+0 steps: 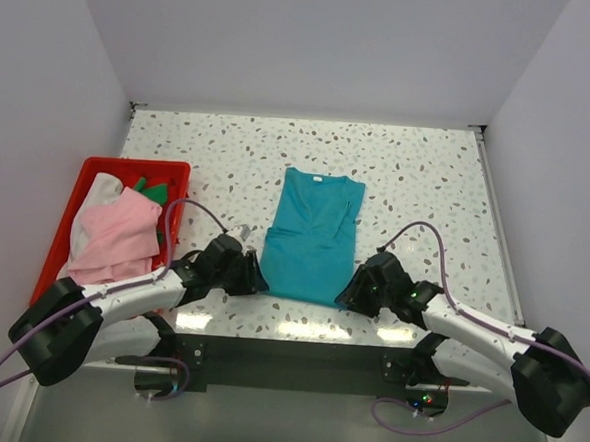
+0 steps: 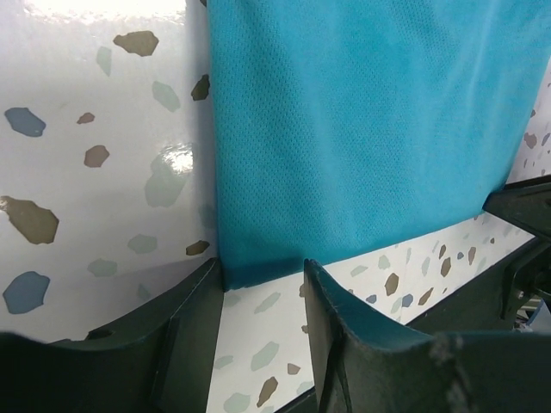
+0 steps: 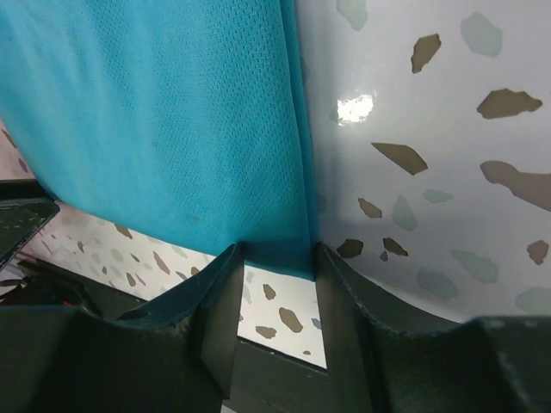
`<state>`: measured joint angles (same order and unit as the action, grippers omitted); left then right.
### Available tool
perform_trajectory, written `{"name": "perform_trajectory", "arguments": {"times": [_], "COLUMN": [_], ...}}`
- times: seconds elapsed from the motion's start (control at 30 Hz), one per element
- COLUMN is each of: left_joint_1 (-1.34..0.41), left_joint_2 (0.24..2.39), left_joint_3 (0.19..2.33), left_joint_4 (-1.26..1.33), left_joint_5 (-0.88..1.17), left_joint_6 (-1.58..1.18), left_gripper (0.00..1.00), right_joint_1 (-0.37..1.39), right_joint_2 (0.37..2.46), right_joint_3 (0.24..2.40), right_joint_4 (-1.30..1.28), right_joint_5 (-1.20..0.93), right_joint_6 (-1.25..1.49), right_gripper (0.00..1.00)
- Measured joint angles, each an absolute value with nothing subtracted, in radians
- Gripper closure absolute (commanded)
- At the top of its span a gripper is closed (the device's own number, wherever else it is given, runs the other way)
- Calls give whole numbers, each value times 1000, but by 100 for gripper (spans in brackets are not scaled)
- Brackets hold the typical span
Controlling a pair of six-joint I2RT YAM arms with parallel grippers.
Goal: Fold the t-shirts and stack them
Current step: Fold the tshirt
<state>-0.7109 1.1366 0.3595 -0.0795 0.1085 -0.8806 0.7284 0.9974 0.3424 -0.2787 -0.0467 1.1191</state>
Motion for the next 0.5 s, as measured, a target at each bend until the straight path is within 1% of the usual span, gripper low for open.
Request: {"name": "perform_trajectory", "arguments": {"times": [0.07, 0.1, 0.13, 0.17, 0.2, 0.27, 0.3, 0.33, 0.37, 0.4, 0.43, 0.5], "left_joint_1": [-718, -721, -723, -725, -729, -733, -738, -743, -748, -756, -762, -781], "left_joint_2": [1149, 1156, 1161, 1165, 1170, 1176, 1179, 1180, 1181, 1180, 1179, 1173], "left_joint_3": [360, 360, 361, 361, 361, 361, 361, 362, 362, 363, 363, 365], "left_joint_4": [-64, -57, -52, -48, -48, -49, -50, -52, -55, -59, -62, -76], "left_joint_5": [108, 107, 107, 107, 103, 97, 97, 97, 97, 96, 96, 86], "left_joint_6": [-881, -882, -883, -884, -883, -883, -882, -881, -883, -883, -884, -886], "left_gripper": [58, 60, 66, 68, 74, 81, 88, 90, 93, 98, 100, 100], "right_joint_1": [728, 728, 728, 728, 728, 728, 728, 728, 728, 728, 728, 733], "right_joint_2": [1008, 1010, 1012, 1014, 1014, 1014, 1013, 1011, 1009, 1006, 1003, 994], "right_joint_3": [338, 337, 337, 336, 336, 336, 337, 340, 343, 348, 356, 378], "right_joint_4": [-257, -254, -253, -254, -257, -271, -279, -289, -300, -313, -330, -366], "right_joint_5": [-48, -48, -47, -44, -43, -35, -32, -25, -20, -17, -17, -13], "right_joint_6": [1126, 1127, 1126, 1126, 1124, 1116, 1111, 1103, 1093, 1082, 1072, 1044], "right_gripper": [63, 67, 70, 73, 79, 86, 91, 99, 100, 100, 100, 100]}}
